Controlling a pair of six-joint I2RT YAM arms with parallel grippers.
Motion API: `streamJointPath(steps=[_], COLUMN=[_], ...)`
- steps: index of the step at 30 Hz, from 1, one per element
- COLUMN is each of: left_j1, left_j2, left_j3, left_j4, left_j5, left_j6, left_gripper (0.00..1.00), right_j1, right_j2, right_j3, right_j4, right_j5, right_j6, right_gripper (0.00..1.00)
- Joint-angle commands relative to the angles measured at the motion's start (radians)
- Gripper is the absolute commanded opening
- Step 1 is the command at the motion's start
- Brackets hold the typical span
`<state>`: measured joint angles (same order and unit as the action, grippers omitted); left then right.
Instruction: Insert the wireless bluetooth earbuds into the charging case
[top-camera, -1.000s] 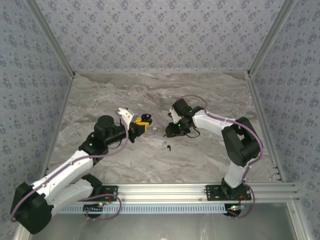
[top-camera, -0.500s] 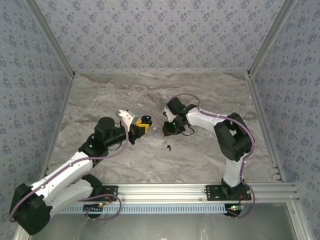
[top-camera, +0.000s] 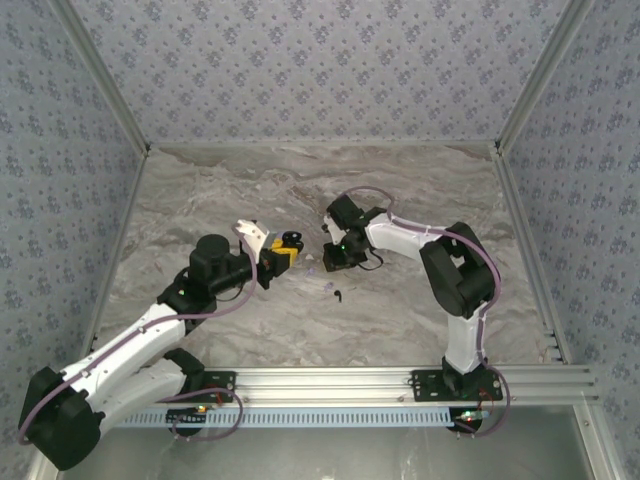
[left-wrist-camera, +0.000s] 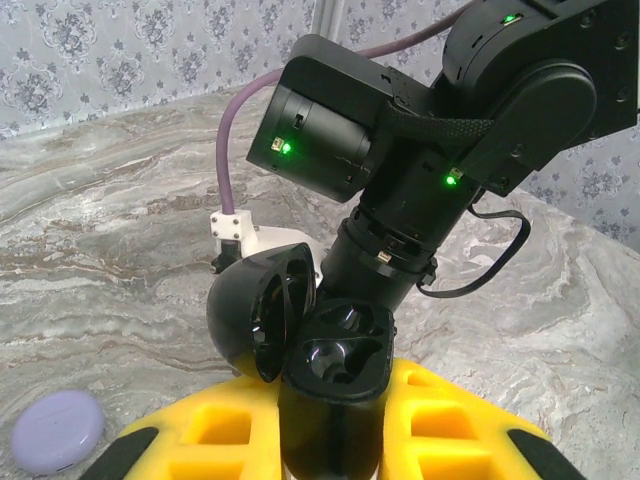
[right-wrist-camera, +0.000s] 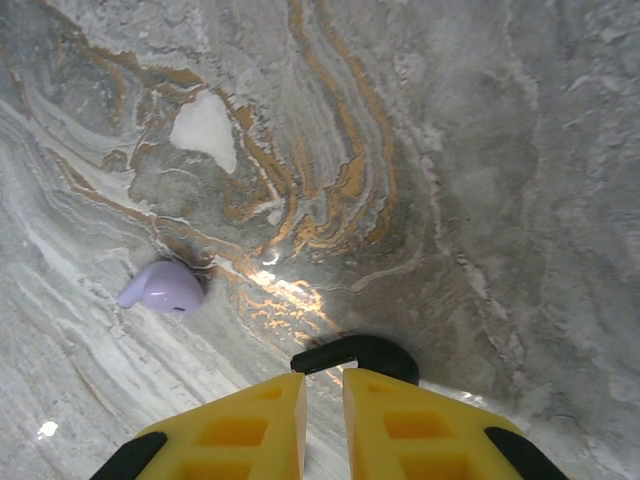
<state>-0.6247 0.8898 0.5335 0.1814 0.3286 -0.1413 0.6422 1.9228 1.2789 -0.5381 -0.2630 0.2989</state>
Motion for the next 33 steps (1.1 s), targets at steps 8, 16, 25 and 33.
streamJointPath(steps=[8, 16, 25, 33], left_j1=[-0.006, -0.007, -0.008, -0.008], left_j2=[-0.018, -0.018, -0.020, -0.020], left_j3=[-0.005, -0.006, -0.006, -0.007], left_j4=[0.003, 0.004, 0.001, 0.001], left_j5=[-0.012, -0.011, -0.013, -0.013], left_j6=[-0.001, 0.000, -0.001, 0.003], left_gripper=[0.15, 0.15, 0.15, 0.15], right_j1=[0.025, 0.056, 0.051, 0.028], right_j2=[0.028, 0.007, 0.001, 0.029], right_j3=[0.070, 0.102, 0.083, 0.065], right_j4=[-0.133, -0.180, -0.148, -0.145], right_j5=[0.174, 0.297, 0.167, 0.132], right_j6=[-0.027, -0.008, -0.014, -0.020], right_gripper=[0.18, 0.19, 0.17, 0.16])
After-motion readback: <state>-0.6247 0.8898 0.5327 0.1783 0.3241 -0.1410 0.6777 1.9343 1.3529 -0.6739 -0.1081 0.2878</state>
